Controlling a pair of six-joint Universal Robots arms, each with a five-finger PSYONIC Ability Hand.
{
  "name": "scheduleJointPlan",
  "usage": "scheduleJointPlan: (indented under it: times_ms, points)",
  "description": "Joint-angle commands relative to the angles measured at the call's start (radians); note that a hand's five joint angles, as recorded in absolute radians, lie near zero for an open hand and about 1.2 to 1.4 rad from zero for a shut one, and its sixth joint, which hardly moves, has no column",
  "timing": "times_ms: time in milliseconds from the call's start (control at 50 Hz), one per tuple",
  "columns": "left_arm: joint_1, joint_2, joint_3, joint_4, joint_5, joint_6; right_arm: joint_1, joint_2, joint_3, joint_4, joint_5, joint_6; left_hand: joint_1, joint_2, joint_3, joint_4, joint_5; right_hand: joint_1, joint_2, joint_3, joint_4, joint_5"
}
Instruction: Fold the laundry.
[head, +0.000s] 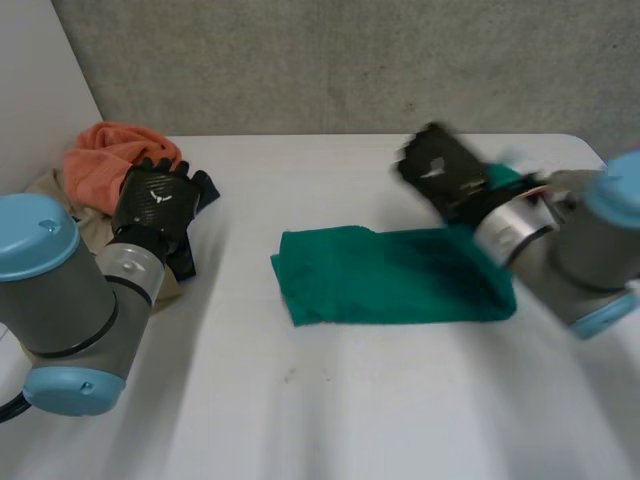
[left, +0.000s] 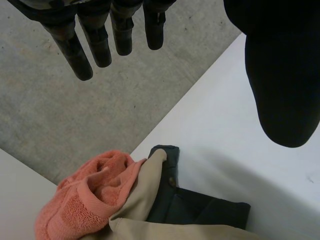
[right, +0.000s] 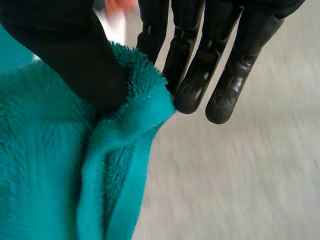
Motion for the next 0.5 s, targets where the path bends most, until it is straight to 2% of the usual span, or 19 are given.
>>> scheduleJointPlan:
  times_ms: [20,140,160,200,220,240,280,360,380,400,460,500]
  points:
    - [-0.001,0.006,-0.025,0.0,0.002,-0.001,0.249,0.177,-0.001,-0.026,-0.153,-0.045,0.013,0.0,-0.009,0.0,-0.022,0.408,0.218,0.211,0.207,0.233]
    - [-0.003,0.005,-0.022,0.002,0.002,-0.001,0.278,0.223,-0.004,-0.023,-0.164,-0.135,0.013,0.0,-0.009,0.0,-0.022,0.408,0.218,0.211,0.207,0.233]
    - [-0.003,0.005,-0.018,0.002,0.003,-0.002,0.277,0.215,-0.003,-0.021,-0.165,-0.138,0.013,0.0,-0.009,0.0,-0.022,0.301,0.112,0.104,0.101,0.126]
    - [-0.004,0.003,-0.007,0.002,0.003,-0.007,0.277,0.205,0.005,-0.021,-0.154,-0.138,0.013,0.0,-0.009,0.0,-0.022,-0.176,-0.365,-0.373,-0.376,-0.351]
    - [-0.006,0.002,-0.004,0.002,0.003,-0.01,0.277,0.188,0.011,-0.021,-0.141,-0.138,0.013,0.0,-0.009,0.0,-0.022,-0.615,-0.804,-0.812,-0.815,-0.789]
    - [-0.01,-0.001,0.005,0.005,0.005,-0.015,0.275,0.179,0.016,-0.02,-0.131,-0.137,0.013,0.0,-0.009,0.0,-0.022,-0.764,-0.954,-0.961,-0.964,-0.939]
    - [-0.015,-0.005,0.021,0.011,0.006,-0.019,0.269,0.162,0.022,-0.013,-0.099,-0.125,0.013,0.0,-0.009,0.0,-0.022,-0.814,-1.004,-1.011,-1.014,-0.989]
    - [-0.038,-0.009,0.061,0.025,0.006,-0.036,0.211,0.077,0.054,-0.004,0.04,0.03,0.018,0.006,-0.003,0.006,-0.016,-0.814,-1.004,-1.011,-1.014,-0.989]
    - [-0.049,-0.017,0.071,0.029,0.006,-0.041,0.19,0.027,0.071,-0.001,0.106,0.137,0.018,0.006,-0.003,0.006,-0.016,-0.814,-1.004,-1.011,-1.014,-0.989]
    - [-0.078,-0.038,0.097,0.041,0.006,-0.048,0.183,0.004,0.08,0.003,0.137,0.194,0.024,0.011,0.003,0.011,-0.01,-0.814,-1.004,-1.011,-1.014,-0.989]
    - [-0.144,-0.092,0.159,0.052,0.006,-0.058,0.144,-0.054,0.112,0.025,0.226,0.408,0.03,0.017,0.009,0.017,-0.004,-0.814,-1.004,-1.011,-1.014,-0.989]
    - [-0.174,-0.12,0.189,0.052,0.006,-0.059,0.114,-0.065,0.126,0.051,0.251,0.489,0.027,0.014,0.006,0.014,-0.007,-0.814,-1.004,-1.011,-1.014,-0.989]
